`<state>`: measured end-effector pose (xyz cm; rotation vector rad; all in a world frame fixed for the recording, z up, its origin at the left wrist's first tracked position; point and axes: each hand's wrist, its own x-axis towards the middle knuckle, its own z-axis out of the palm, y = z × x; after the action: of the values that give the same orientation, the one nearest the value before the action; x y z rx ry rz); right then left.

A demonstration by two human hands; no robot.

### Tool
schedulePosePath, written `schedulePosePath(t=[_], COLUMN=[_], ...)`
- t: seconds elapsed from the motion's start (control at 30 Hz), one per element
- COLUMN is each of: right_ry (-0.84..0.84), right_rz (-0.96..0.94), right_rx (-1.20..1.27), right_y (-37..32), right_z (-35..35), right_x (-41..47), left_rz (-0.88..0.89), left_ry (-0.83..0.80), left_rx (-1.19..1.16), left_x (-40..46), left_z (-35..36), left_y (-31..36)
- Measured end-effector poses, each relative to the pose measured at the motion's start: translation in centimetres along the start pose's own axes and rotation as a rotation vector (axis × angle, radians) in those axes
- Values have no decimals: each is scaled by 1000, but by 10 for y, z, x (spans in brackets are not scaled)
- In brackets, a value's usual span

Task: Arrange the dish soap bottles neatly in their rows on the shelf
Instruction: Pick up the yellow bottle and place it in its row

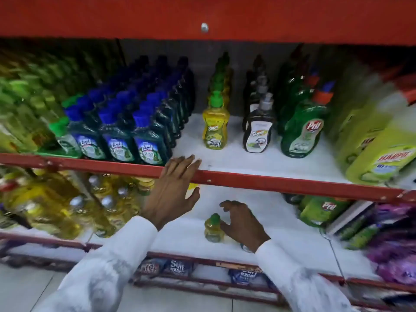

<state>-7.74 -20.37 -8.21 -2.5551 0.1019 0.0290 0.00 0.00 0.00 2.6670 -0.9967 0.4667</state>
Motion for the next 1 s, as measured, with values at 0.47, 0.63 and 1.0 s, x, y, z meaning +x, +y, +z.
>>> schedulePosePath(t=[0.47,0.63,1.0], right_ry=[33,190,413], right_rz=[55,-47,-136], right_rx=[113,303,221], right_y=[-30,-83,-170], right_z=[-13,-114,-235], right_x=[6,-21,13], left_rz=[79,59,-46], left_ry=[14,57,119], left_rx=[-57,-116,-154], left_x=[-1,-8,-12], left_z=[7,7,15], left_y=[-11,-20,-9])
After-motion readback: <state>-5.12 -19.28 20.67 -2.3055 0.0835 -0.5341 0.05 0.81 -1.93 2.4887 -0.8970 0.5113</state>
